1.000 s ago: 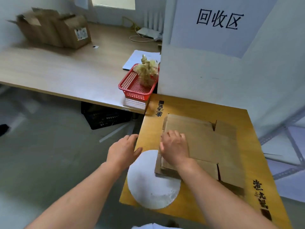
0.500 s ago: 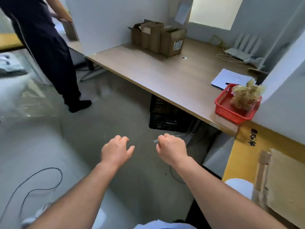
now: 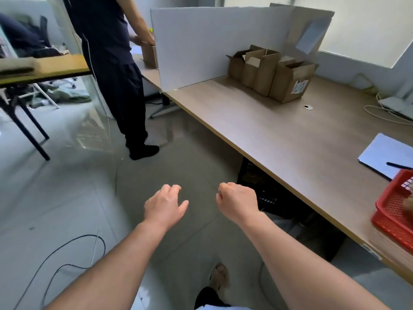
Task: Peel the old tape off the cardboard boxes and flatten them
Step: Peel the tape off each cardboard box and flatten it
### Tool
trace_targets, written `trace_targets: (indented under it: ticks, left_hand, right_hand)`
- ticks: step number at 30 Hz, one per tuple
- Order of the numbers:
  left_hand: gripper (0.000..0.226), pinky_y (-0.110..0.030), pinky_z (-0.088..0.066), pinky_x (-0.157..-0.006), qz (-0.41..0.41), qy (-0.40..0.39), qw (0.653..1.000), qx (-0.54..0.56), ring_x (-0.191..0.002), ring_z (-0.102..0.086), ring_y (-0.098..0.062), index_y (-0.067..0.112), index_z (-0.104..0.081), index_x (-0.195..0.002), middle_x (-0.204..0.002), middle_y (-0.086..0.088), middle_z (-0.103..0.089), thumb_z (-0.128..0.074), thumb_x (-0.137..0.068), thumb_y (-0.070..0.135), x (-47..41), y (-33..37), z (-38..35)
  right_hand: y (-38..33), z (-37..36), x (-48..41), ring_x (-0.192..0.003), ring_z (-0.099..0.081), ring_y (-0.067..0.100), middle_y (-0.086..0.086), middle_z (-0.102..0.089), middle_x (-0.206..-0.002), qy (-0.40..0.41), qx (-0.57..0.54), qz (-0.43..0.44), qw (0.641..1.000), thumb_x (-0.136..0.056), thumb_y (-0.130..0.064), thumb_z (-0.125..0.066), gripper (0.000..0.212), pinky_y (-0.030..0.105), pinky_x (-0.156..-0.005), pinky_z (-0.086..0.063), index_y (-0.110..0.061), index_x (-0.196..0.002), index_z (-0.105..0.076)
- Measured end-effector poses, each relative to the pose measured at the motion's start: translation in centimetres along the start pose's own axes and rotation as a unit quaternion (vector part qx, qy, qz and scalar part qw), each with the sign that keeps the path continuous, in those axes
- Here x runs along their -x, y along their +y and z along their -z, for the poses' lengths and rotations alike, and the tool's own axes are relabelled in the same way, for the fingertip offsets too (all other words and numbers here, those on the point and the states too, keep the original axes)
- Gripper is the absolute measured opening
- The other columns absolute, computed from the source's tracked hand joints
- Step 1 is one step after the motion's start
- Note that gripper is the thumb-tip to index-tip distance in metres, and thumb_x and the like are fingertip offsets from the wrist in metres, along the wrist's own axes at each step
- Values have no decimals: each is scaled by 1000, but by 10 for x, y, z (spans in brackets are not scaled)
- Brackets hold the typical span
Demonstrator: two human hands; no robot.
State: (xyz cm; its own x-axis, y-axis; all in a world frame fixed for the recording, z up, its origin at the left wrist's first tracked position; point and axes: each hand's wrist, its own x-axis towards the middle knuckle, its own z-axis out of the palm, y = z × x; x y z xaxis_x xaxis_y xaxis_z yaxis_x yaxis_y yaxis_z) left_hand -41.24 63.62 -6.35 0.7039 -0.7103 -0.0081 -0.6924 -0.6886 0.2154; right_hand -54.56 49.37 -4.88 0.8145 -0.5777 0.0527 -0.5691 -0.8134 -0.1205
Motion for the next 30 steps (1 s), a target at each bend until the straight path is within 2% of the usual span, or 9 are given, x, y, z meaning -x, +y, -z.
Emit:
trace_targets:
  ticks: [2,6,12,16,21,30]
  left_hand:
    - [46,-27,-39,-75,-4,5,1000,-1,-112,-52,-14,28,-43,-133,-123,5,-49,-45,-94,52,-39,8,4]
    - [47,-28,-42,-78,-25,14,1000,-12,-113,-52,-13,28,-42,-134,-123,6,-49,-44,-94,53,-123,38,15]
    - [50,-28,-42,-80,-67,14,997,-24,-116,-49,-13,27,-38,-137,-127,5,-47,-41,-95,53,-232,94,15]
    - [52,-30,-42,-90,-96,16,995,-30,-119,-47,-16,23,-39,-139,-129,2,-49,-42,-95,51,-278,118,9]
    - [53,-31,-38,-97,-133,19,990,-30,-123,-45,-17,23,-38,-140,-134,1,-48,-43,-95,50,-330,135,3]
    - [53,-31,-38,-95,-231,13,973,-15,-120,-48,-17,24,-39,-140,-135,2,-48,-44,-94,51,-452,169,-7]
  right_hand:
    - [13,4,-39,-74,-59,26,-1,-53,-78,4,-7,-1,1000,-94,-21,-38,19,29,-58,-37,-14,-80,-48]
    - [50,21,-117,-73,-58,23,-3,-52,-78,18,-24,1,1000,-94,-23,-37,19,30,-63,-46,-17,-81,-48]
    - [116,32,-208,-79,-58,27,1,-62,-91,44,-14,-26,999,-94,-26,-38,21,29,-63,-37,-16,-93,-56]
    - [154,30,-246,-84,-59,27,1,-62,-93,44,-14,-60,997,-94,-26,-37,24,29,-67,-41,-15,-97,-58]
    - [182,27,-284,-81,-59,27,0,-62,-91,68,-5,-79,995,-94,-27,-37,24,28,-62,-35,-15,-97,-58]
    - [225,28,-360,-84,-60,27,1,-63,-95,87,18,-160,983,-94,-27,-39,25,29,-62,-35,-15,-99,-59]
